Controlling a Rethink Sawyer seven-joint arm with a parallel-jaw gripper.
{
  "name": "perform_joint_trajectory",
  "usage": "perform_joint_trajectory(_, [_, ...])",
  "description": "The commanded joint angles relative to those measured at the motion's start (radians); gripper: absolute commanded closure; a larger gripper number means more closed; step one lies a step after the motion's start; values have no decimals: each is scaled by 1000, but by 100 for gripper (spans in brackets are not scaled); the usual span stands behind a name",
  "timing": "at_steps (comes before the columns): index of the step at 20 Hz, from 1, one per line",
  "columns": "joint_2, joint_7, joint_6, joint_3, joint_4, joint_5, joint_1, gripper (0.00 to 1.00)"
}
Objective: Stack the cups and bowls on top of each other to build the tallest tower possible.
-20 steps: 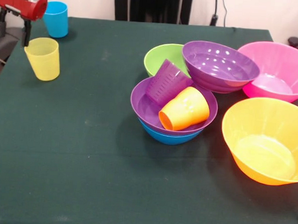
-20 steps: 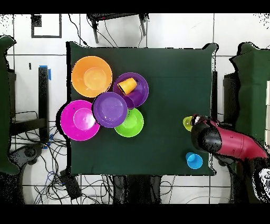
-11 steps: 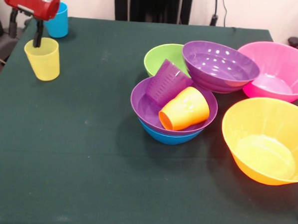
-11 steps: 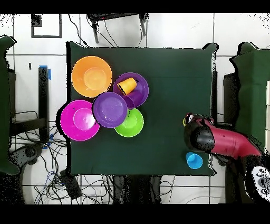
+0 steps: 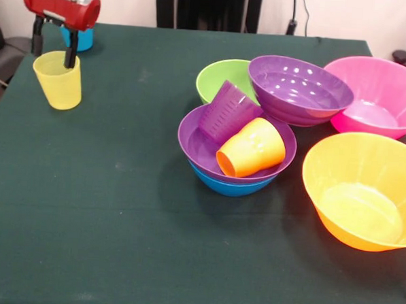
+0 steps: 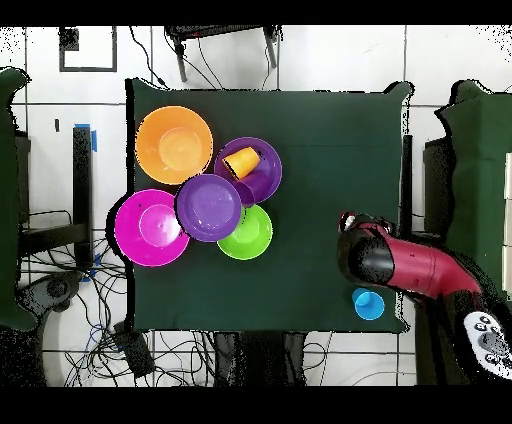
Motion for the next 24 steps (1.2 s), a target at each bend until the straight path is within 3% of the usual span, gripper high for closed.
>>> perform_joint_trajectory(1, [100, 72, -64, 107, -4, -4, -35, 0])
perform_joint_trajectory(8, [116, 63, -81, 104, -14, -23, -52, 0])
perform_joint_trajectory(14, [112, 37, -76, 193, 18, -13, -145, 0])
perform_joint_trajectory(24, [104, 48, -50, 138, -8, -26, -107, 0])
